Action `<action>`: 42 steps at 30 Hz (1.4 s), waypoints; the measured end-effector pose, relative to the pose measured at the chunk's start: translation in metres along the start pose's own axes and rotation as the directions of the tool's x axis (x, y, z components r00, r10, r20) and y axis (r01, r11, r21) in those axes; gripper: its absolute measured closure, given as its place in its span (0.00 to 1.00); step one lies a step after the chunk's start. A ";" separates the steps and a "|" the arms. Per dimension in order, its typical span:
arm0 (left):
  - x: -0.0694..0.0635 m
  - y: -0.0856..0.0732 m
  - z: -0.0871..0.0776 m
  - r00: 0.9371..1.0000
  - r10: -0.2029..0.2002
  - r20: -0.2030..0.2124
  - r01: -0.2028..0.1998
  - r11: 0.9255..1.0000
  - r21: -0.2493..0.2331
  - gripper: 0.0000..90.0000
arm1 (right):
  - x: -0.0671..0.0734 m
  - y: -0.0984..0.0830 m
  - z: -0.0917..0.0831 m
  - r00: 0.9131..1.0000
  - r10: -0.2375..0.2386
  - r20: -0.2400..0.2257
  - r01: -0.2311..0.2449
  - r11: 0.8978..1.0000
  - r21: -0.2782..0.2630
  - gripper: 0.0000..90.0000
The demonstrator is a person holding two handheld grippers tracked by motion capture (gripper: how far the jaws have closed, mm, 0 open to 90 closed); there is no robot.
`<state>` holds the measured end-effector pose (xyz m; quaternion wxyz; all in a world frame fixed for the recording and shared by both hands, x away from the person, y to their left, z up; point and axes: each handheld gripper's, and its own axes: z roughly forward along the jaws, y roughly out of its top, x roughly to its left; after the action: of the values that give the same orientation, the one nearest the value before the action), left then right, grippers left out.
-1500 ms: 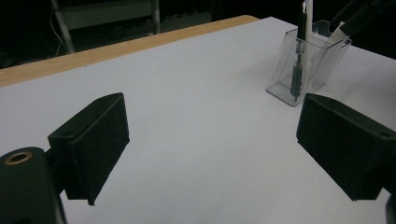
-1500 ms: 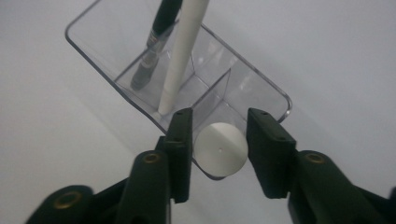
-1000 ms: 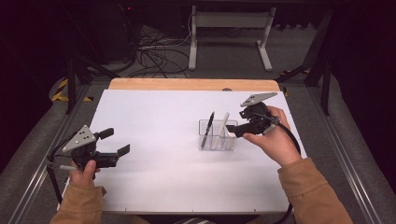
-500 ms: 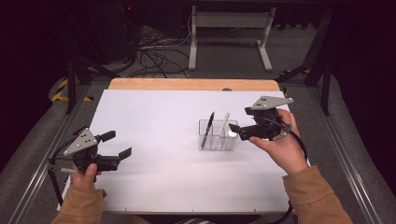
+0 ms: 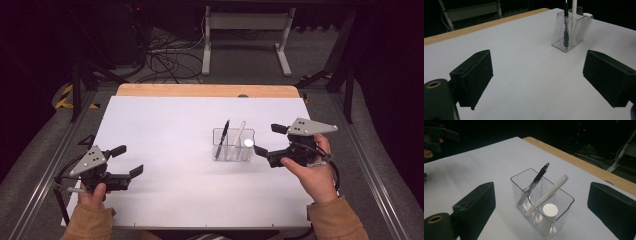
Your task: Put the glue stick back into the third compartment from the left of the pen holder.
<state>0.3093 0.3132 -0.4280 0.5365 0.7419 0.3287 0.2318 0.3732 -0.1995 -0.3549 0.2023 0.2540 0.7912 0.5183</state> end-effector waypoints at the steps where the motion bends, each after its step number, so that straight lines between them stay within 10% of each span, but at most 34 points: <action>1: -0.001 -0.001 -0.001 1.000 0.004 -0.001 -0.004 1.000 -0.003 0.11 | 0.000 -0.004 -0.001 1.000 -0.005 -0.006 0.005 1.000 -0.004 0.08; 27: -0.012 -0.013 -0.006 0.998 0.063 0.023 -0.062 0.997 -0.041 0.11 | 0.006 -0.101 -0.010 1.000 0.018 -0.008 -0.018 0.999 -0.049 0.05; 42: -0.015 -0.021 -0.004 0.997 0.080 0.015 -0.079 0.996 -0.034 0.11 | 0.014 -0.140 0.007 0.996 0.086 -0.007 -0.086 0.996 0.034 0.05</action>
<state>0.2909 0.3092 -0.4465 0.5419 0.7471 0.2906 0.2526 0.3391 -0.2325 -0.4880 0.1723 0.2890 0.7889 0.5143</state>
